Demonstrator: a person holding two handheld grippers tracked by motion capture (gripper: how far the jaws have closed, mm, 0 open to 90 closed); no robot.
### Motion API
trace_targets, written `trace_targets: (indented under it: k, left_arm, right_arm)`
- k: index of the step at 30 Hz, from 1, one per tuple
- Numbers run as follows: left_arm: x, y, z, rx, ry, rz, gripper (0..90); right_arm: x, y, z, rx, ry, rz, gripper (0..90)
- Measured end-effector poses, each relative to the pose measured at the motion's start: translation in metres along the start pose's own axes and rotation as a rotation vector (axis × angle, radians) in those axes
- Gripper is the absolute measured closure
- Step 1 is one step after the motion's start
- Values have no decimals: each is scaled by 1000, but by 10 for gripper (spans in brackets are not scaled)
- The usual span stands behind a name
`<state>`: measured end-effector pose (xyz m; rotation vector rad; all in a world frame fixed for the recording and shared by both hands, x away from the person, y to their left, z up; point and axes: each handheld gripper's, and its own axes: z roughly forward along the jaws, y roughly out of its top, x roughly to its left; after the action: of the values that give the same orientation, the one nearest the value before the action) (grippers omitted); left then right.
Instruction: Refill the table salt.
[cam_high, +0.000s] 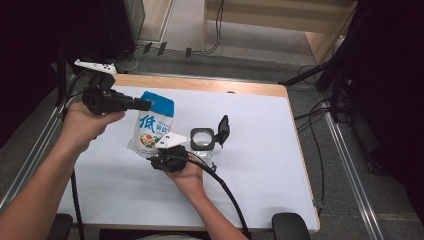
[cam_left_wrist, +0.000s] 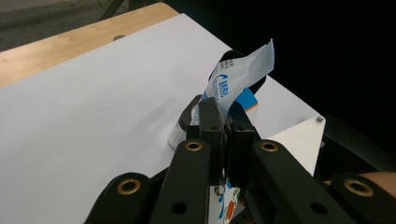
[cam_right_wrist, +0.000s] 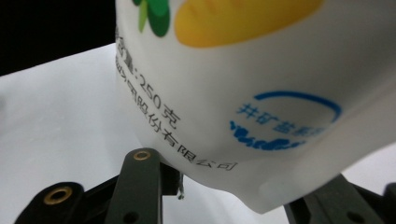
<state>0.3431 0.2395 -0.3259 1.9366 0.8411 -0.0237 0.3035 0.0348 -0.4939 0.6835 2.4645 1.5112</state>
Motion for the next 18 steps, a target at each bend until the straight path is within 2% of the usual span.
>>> trace_targets:
  k: [5,14,17,18]
  left_arm:
    - [1,-2,2,0,-5,2,878]
    - [0,-3,4,22,-5,31,850]
    - [0,-3,4,24,-12,34,852]
    - [0,-3,4,23,-3,36,868]
  right_arm:
    - [-1,-1,1,12,25,17,640]
    - [-1,-2,2,23,34,5,644]
    - [-1,-3,1,22,41,1,645]
    - [-2,-3,1,19,40,-1,645]
